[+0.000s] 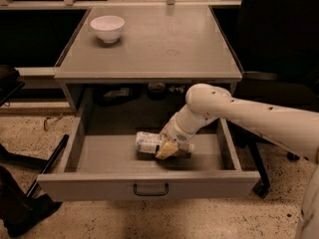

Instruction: Place blue plastic bottle into top drawer

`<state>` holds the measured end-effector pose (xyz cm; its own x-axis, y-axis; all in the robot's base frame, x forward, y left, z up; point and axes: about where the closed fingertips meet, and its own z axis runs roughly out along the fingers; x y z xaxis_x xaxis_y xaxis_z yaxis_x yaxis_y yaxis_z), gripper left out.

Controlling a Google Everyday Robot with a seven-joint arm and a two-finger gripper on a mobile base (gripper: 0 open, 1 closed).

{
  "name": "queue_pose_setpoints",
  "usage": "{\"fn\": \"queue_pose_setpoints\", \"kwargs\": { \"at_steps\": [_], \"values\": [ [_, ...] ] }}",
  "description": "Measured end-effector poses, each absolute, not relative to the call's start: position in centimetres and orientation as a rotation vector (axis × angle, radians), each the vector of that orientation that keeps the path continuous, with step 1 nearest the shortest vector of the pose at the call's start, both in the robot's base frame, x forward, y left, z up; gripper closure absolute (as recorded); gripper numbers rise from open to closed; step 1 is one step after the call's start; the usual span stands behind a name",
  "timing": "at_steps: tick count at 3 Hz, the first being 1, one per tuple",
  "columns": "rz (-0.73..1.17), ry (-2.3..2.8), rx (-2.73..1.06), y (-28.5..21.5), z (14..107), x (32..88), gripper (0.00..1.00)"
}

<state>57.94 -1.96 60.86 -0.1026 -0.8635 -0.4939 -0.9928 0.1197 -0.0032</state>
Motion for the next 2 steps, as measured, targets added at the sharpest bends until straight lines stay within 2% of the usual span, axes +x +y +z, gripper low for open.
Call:
{"fn": "queue_pose_setpoints", "kwargs": {
  "at_steps": [1,2],
  "values": [
    [0.473,2.03,-1.802,-1.95,60.85,57.93,0.0],
    [0.473,2.03,-1.802,-1.95,60.85,57.93,0.0]
  ]
}}
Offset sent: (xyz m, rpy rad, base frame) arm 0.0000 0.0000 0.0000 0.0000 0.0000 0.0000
